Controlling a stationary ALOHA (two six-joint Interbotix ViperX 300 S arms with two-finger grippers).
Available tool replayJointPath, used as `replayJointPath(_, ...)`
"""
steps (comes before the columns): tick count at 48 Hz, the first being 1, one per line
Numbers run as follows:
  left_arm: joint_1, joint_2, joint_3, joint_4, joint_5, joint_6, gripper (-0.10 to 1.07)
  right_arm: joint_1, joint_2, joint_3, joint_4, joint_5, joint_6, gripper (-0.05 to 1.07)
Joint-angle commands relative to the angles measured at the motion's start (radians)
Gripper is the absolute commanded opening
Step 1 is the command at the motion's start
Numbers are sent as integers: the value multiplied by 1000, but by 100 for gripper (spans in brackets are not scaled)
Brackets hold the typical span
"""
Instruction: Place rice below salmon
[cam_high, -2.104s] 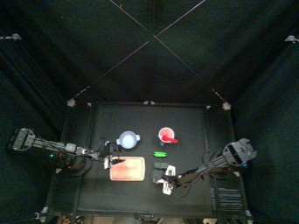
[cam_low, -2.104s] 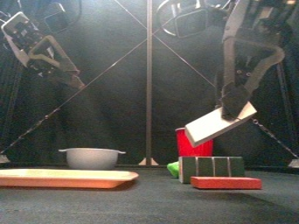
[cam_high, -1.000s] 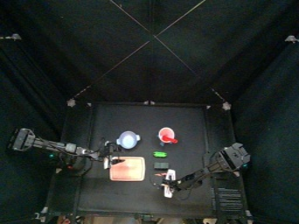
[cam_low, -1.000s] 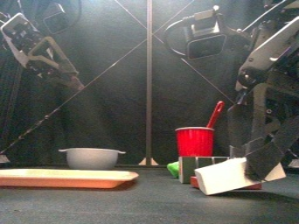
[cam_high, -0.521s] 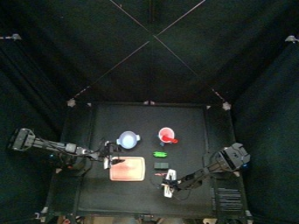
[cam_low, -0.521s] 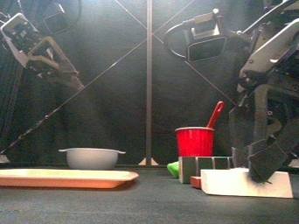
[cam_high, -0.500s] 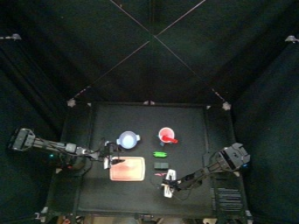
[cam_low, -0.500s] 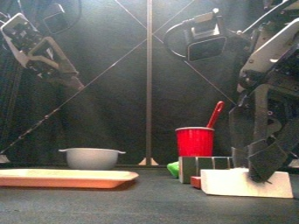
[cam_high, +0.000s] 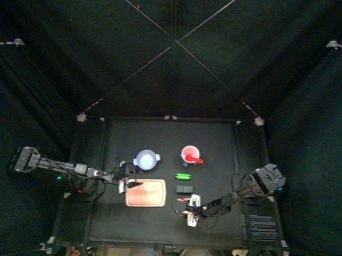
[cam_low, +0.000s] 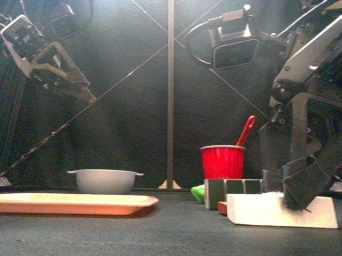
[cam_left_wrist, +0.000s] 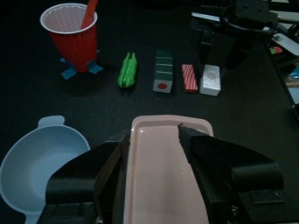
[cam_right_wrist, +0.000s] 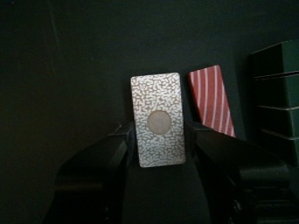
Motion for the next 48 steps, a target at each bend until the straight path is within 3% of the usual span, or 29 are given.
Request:
replayJointPath(1,0,2,-12,2,2,-2,86,2,-20,-18,-3,-6,0,84)
replayJointPath(48,0,0,-11,0,2,-2,86,8,-51,-34,-15,11,0,84)
